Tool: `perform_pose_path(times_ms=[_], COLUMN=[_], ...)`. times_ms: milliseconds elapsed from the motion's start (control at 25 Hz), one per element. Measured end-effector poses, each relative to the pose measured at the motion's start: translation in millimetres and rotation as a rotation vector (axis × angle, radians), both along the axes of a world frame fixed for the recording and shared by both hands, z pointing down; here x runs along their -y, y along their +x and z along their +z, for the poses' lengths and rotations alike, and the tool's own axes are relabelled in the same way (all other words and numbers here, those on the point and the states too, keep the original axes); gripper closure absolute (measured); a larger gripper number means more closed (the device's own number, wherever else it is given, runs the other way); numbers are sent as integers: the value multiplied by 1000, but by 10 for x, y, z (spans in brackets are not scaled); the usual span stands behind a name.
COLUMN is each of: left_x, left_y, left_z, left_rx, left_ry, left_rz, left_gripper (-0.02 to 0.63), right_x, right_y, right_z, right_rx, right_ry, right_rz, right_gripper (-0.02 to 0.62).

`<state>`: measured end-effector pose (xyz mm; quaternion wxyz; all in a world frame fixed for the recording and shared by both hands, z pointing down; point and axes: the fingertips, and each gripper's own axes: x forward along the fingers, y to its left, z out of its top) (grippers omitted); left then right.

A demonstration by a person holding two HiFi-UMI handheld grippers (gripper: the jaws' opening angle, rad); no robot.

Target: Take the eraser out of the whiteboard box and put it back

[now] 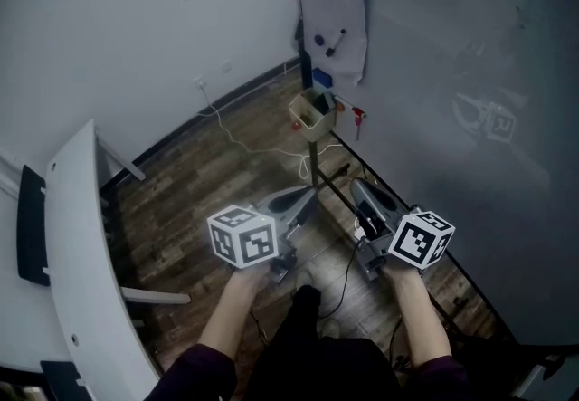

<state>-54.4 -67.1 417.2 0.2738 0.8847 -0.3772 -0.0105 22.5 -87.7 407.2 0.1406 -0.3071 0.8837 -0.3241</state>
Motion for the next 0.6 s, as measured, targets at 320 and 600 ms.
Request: perform_pose_path(times_ms=[320,600], left_x=[451,846], left_y=[-129,-208], left_z=[71,92], left_rx=[3,4], left_ry=[-6,-20], left_rz=[15,46], left_gripper=[600,600], right_x=[444,824], right_y=[-138,-254], right_z=[74,94], right_rx=[1,6], right_ry=[-9,-19], right_rz=[12,32], right_gripper=[592,592])
